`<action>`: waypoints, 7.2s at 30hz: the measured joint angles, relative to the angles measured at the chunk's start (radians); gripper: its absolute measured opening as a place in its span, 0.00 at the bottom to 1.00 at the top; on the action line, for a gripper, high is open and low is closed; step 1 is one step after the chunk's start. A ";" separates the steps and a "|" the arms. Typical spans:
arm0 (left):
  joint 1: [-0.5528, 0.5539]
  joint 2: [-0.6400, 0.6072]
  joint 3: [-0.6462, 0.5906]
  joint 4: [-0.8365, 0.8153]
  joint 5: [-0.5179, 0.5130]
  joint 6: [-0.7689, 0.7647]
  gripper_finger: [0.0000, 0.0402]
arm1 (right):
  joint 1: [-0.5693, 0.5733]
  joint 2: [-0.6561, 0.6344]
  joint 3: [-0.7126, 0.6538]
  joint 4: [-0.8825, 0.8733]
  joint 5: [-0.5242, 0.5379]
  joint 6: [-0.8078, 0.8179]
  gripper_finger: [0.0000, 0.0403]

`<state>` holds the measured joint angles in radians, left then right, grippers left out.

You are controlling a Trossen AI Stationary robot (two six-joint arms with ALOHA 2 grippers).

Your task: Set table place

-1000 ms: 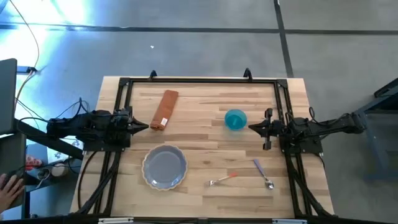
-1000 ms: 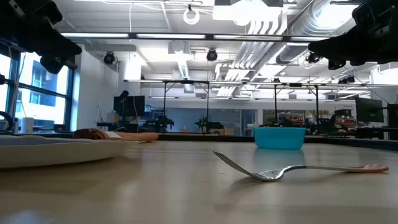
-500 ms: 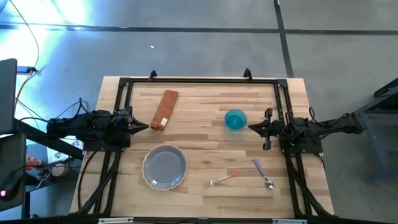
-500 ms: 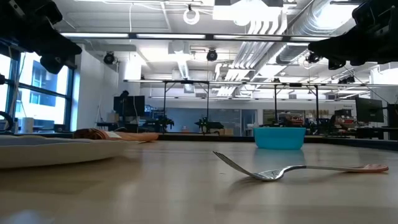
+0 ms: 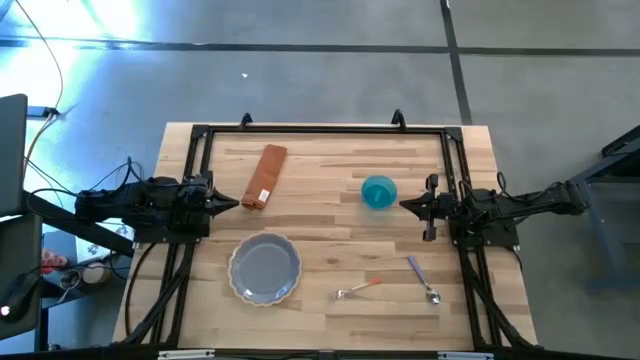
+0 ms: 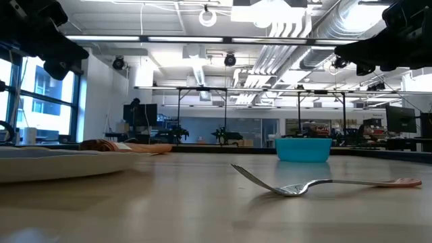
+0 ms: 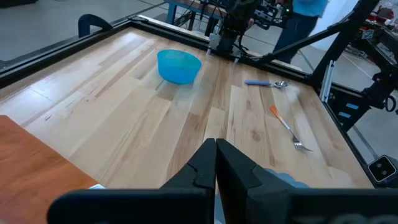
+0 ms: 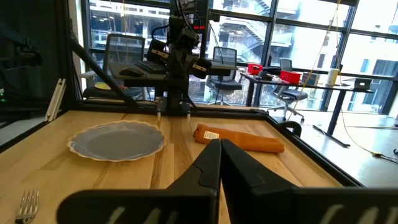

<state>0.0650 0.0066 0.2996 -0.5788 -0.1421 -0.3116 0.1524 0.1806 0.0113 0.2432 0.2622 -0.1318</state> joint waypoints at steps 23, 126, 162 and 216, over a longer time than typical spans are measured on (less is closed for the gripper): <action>0.000 0.005 0.001 0.114 -0.128 -0.202 0.00 | 0.000 0.000 0.000 0.000 0.000 0.000 0.00; 0.016 1.804 0.726 0.198 0.113 -0.324 0.00 | -0.330 0.799 1.336 -0.871 0.147 0.374 0.00; 0.007 1.964 0.942 -0.081 0.086 0.132 0.00 | -0.329 0.794 1.336 -0.864 0.207 0.378 0.00; 0.125 1.486 1.194 -0.628 -0.236 -0.059 0.24 | -0.669 1.235 0.821 -0.940 -0.264 0.527 0.38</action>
<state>0.1898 1.4929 1.4940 -1.2072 -0.3782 -0.3710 -0.5167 1.4158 0.8325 -0.6963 -0.0013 0.3955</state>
